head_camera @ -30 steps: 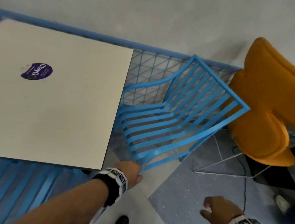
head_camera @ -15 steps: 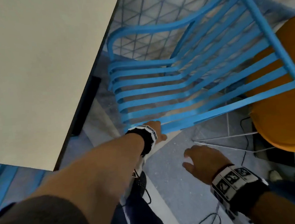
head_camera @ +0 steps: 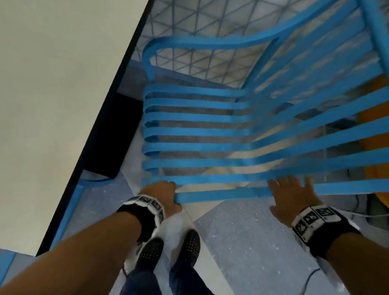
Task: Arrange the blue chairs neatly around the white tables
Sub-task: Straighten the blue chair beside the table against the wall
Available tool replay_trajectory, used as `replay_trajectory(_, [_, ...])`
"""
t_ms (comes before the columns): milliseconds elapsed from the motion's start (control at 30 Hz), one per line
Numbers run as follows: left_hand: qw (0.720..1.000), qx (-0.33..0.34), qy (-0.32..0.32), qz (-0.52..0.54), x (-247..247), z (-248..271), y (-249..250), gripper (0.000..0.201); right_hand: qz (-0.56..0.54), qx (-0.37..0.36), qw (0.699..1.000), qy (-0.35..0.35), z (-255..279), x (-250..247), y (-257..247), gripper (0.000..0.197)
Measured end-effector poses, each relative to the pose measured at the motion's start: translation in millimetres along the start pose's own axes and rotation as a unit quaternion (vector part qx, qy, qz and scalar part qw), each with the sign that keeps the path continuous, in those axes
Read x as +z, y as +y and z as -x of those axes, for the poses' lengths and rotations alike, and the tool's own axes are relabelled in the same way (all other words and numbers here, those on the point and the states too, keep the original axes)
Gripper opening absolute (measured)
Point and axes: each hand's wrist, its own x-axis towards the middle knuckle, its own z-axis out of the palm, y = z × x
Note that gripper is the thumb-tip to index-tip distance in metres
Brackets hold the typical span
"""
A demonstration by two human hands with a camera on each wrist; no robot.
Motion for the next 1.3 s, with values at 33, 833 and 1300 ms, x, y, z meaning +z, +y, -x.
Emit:
replay_trajectory(33, [1.0, -0.016, -0.005, -0.015, 0.3, 6.4, -7.6, 0.039, 0.008, -0.015, 1.0, -0.004, 3.2, 8.4, 1.2, 0.064])
replay_trajectory(833, [0.98, -0.072, 0.048, -0.179, -54.6, -38.3, -57.5, 0.018, -0.108, -0.125, 0.985, 0.047, -51.2, -44.5, -89.5, 0.019])
replay_trajectory(1300, [0.976, -0.139, 0.025, -0.163, -64.7, -56.0, -93.2, 0.018, -0.099, -0.156, 0.98, 0.069, -59.1, -67.3, -109.1, 0.021])
